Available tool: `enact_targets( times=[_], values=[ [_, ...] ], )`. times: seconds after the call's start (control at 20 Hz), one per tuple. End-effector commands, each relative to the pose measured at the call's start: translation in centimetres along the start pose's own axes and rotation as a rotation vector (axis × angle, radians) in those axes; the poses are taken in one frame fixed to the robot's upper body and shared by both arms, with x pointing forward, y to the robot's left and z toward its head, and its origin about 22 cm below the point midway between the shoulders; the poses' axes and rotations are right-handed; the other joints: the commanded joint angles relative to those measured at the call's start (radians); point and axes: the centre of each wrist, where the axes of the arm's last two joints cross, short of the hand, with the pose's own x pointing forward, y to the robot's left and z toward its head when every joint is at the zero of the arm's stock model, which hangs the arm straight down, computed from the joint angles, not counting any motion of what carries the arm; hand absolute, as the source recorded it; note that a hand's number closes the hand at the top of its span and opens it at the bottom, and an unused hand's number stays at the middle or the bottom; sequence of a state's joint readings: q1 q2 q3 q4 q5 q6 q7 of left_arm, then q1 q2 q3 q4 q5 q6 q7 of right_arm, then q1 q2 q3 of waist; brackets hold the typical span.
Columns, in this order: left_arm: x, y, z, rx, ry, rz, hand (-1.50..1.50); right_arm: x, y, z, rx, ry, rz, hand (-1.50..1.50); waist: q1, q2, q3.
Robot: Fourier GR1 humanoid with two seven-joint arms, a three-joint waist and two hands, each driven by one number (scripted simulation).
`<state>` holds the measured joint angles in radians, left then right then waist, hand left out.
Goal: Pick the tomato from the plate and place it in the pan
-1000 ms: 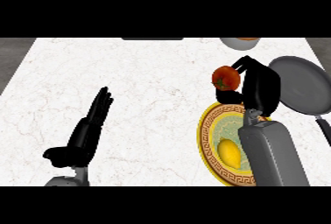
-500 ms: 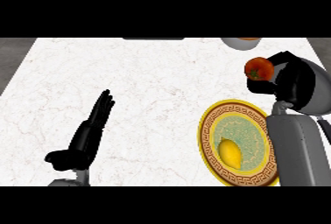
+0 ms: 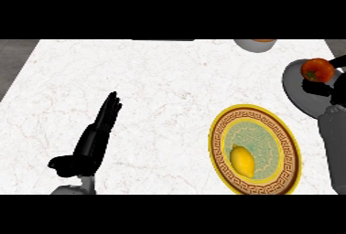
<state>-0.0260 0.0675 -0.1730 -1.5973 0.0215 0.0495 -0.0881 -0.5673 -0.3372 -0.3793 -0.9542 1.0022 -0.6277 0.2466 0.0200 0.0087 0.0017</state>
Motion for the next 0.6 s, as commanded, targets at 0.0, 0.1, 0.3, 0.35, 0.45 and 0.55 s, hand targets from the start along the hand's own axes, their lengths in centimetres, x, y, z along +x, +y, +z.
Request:
enact_targets(
  times=[0.0,0.1,0.3,0.35,0.45,0.55],
  values=[
    [-0.1,1.1,0.8,-0.010,-0.003,0.004,0.00,-3.8,0.0,-1.6,-0.128,0.059,-0.035,1.50,0.011,0.003,0.001],
    [-0.3,-0.4,-1.0,-0.006,-0.016,0.004,0.00,-3.6,-0.9,-4.3,-0.131,0.056,-0.044,1.50,0.013,0.008,0.002],
    [0.4,-0.8,0.3,-0.030,-0.013,-0.004,0.00,-5.1,-1.5,-5.8,-0.140,0.054,-0.069,1.50,0.029,0.008,0.003],
    [0.6,-0.7,-1.1,-0.030,-0.032,-0.003,0.00,-7.0,-0.3,-3.9,-0.144,0.064,-0.043,1.50,0.025,0.013,0.004],
    [-0.4,-1.3,-1.7,-0.015,-0.009,-0.014,0.00,-7.0,-1.6,-5.7,-0.150,0.060,-0.061,1.50,0.026,0.018,0.004],
    [0.9,-1.3,-1.4,-0.048,-0.029,0.003,0.00,-8.1,-1.7,-5.8,0.064,0.189,-0.043,1.50,0.039,0.017,0.004]
  ],
)
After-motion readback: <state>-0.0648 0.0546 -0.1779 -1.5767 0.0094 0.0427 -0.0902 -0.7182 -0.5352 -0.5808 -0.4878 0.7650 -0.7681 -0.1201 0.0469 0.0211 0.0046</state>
